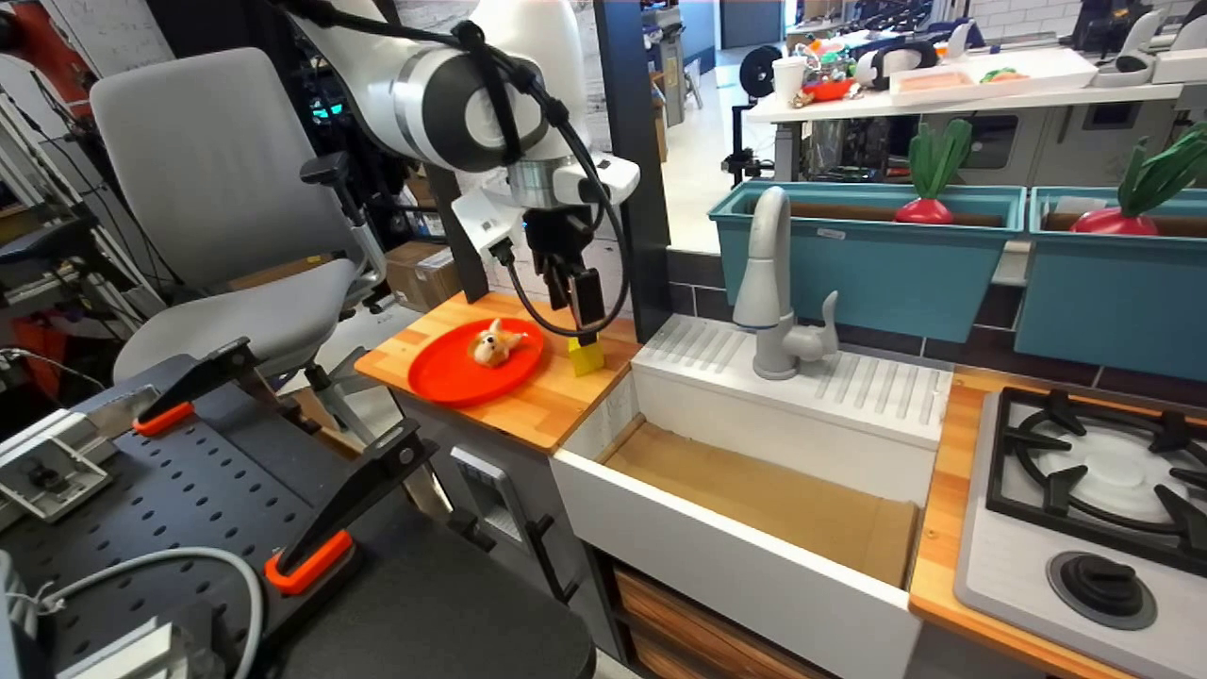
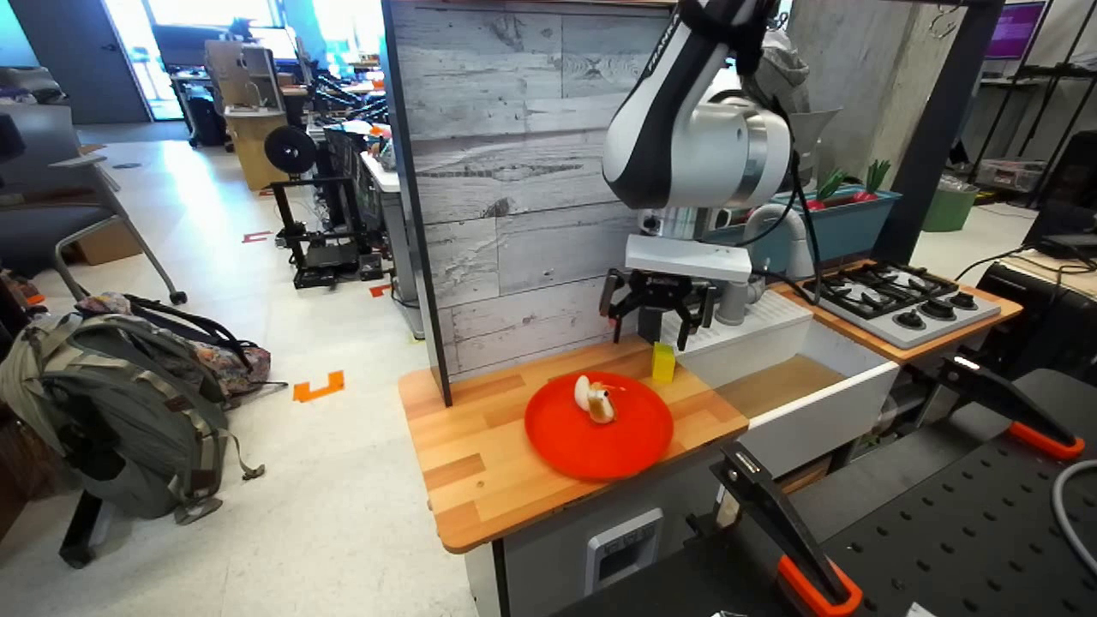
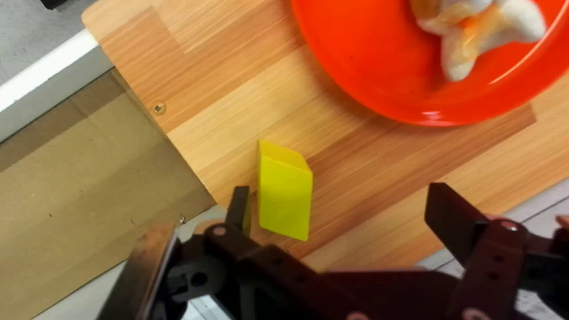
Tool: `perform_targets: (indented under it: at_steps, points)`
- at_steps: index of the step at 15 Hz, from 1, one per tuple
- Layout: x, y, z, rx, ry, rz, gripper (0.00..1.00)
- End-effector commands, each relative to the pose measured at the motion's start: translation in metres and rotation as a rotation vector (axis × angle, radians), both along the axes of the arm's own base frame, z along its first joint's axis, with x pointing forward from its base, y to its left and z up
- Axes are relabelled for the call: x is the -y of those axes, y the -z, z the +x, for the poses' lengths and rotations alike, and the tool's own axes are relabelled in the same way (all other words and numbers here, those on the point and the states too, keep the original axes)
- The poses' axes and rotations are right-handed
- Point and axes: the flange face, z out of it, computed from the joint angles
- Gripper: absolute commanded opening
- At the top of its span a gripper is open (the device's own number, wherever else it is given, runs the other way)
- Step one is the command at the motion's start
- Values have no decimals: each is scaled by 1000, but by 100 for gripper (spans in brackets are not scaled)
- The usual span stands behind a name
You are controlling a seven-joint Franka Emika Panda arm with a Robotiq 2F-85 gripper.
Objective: Move the yellow block to the right
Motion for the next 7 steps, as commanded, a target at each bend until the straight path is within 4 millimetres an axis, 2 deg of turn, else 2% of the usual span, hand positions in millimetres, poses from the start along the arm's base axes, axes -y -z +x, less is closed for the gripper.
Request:
perform_targets:
  at_steps: [1, 3, 4, 5, 7]
  points:
    - [-33, -49, -47, -78, -89, 2, 100]
    - [-53, -65, -75, -120, -170, -27, 100]
    - [-42, -40, -40, -77, -103, -4, 100]
    - [-50, -47, -48, -83, -114, -5, 100]
    - [-51, -47, -45, -79, -114, -5, 100]
